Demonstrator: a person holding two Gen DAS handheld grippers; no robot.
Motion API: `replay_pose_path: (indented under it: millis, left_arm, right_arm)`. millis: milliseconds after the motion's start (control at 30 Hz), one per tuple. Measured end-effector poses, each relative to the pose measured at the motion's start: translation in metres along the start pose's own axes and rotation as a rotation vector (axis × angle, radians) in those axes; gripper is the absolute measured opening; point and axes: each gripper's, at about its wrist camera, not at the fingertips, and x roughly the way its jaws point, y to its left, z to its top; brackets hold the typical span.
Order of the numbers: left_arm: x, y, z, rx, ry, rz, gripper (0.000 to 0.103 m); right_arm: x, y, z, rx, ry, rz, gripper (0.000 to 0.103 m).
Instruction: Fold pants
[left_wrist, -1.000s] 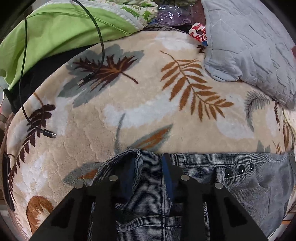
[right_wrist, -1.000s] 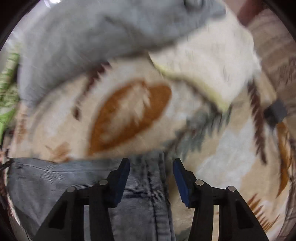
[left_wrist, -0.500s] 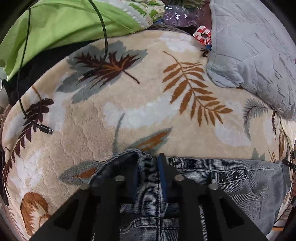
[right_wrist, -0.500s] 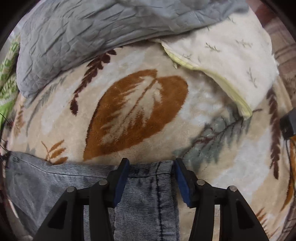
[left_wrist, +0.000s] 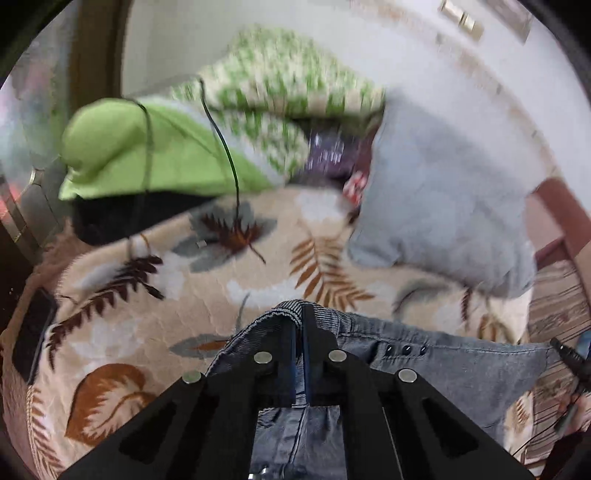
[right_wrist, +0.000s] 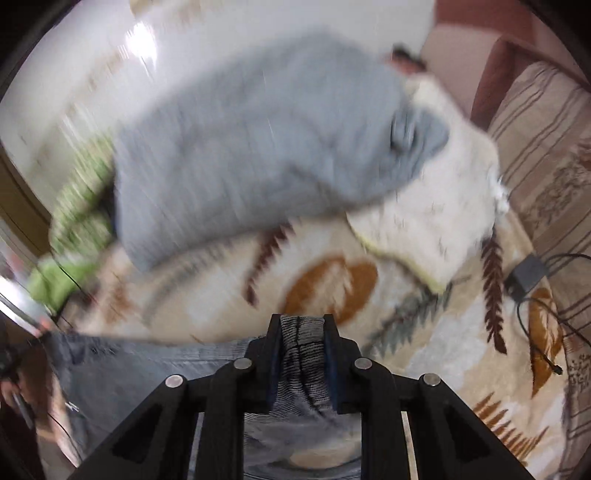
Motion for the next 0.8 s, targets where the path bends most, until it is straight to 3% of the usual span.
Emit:
replay_pose_path:
  millis: [100,333,433,600,633,667,700,733,800]
  left_arm:
    - [-0.037,0.009,-0.025,-0.032,-0.043,-0.040,0.002]
    - [-0.104,0.029,-0.120,-0.051,-0.072,-0.085,0.002]
    - [-0.119,0.040,-0.164,-0.048,-0.042,-0.063,0.002]
    - [-0.110,0.069,-0.225,-0.073,0.072,-0.012,0.003]
    - [-0.105,0.074,-0.235,-0.080,0.098,0.004,0.003]
    - [-0.103,0.076,-0.242,-0.079,0.108,0.020,0.003]
    - [-0.101,0.078,-0.249,-0.071,0.118,0.039,0.004]
    - [-0.101,0.079,-0.253,-0.069,0.127,0.047,0.004]
    - [-0.104,0.083,-0.257,-0.075,0.140,0.063,0.006]
  right_arm:
    - [-0.025,-0.004,-0.021,0.027,-0.055,-0.001,0.022]
    - [-0.046,-0.060,-0.138,0.130,0.048,0.002,0.022]
    - [-0.057,-0.077,-0.189,0.154,0.094,0.029,0.022]
    - [-0.057,-0.093,-0.243,0.197,0.188,0.057,0.028]
    - [-0.059,-0.097,-0.251,0.207,0.191,0.071,0.032]
    - [-0.063,-0.099,-0.255,0.215,0.184,0.078,0.047]
    - [-0.067,-0.102,-0.257,0.221,0.175,0.073,0.068]
    - [-0.075,-0.105,-0.260,0.222,0.150,0.045,0.073]
    - [-0.086,-0.108,-0.258,0.218,0.114,0.043,0.074]
